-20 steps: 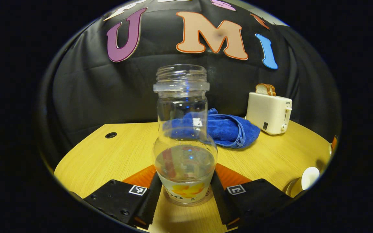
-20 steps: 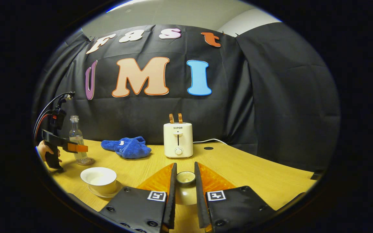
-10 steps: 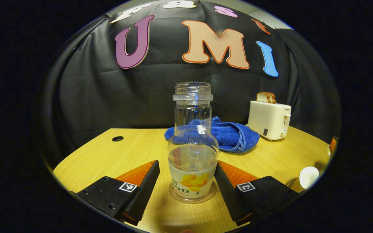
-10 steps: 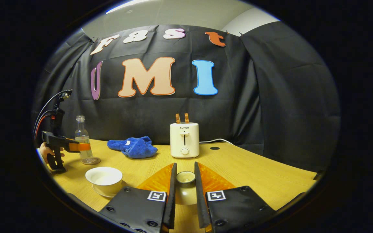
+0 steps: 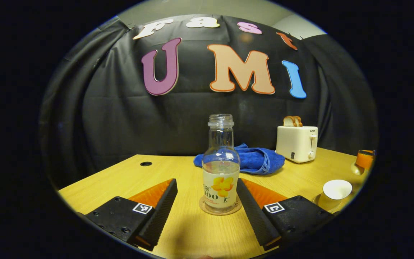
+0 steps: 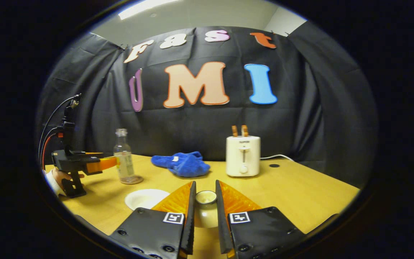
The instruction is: Open the teacup lid with one hand, grasp the water bottle and pour water into the teacup with the other hand; after pouring, place the water bottle on the coaster and then close the teacup lid.
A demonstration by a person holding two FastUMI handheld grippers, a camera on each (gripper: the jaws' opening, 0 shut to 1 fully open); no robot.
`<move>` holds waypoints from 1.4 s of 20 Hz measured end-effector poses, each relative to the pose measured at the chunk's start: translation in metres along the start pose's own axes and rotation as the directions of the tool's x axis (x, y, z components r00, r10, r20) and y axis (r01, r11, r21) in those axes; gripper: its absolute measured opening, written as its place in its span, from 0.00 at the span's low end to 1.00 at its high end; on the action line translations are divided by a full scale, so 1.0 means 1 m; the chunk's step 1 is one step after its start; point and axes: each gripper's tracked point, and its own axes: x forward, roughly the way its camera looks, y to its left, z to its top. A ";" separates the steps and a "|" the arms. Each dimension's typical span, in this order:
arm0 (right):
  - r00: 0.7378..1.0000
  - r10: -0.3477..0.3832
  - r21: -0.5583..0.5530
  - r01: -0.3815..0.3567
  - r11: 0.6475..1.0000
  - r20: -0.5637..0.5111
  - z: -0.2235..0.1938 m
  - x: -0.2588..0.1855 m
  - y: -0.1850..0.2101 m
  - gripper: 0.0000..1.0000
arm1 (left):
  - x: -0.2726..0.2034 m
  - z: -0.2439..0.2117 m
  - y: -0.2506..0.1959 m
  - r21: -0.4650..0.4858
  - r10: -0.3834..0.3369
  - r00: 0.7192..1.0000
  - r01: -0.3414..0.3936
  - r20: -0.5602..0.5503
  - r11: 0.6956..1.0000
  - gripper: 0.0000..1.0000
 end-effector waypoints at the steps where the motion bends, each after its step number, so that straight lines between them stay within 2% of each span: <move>1: 0.999 0.045 0.002 -0.045 0.999 -0.002 0.000 0.006 0.014 0.32 | -0.006 0.002 0.003 0.000 0.007 1.000 -0.007 0.016 1.000 0.96; 6: 0.981 0.193 0.009 -0.193 0.981 -0.013 -0.004 0.019 0.059 0.31 | -0.029 0.001 0.025 -0.020 0.059 0.998 -0.059 0.021 0.998 0.96; 10: 0.963 0.259 0.002 -0.259 0.966 -0.072 -0.014 0.024 0.079 0.31 | -0.037 0.003 0.031 -0.020 0.090 0.996 -0.090 0.024 0.996 0.96; 15: 0.959 0.251 0.010 -0.252 0.968 -0.129 -0.021 0.027 0.080 0.31 | -0.038 0.003 0.031 -0.021 0.092 0.996 -0.091 0.021 0.996 0.96; 22: 0.958 0.243 0.018 -0.243 0.970 -0.155 -0.026 0.031 0.079 0.31 | -0.039 0.003 0.029 -0.022 0.089 0.996 -0.089 0.022 0.996 0.96; 28: 0.961 0.232 0.020 -0.231 0.973 -0.154 -0.025 0.030 0.075 0.40 | -0.039 0.003 0.029 -0.022 0.089 0.996 -0.089 0.021 0.996 0.96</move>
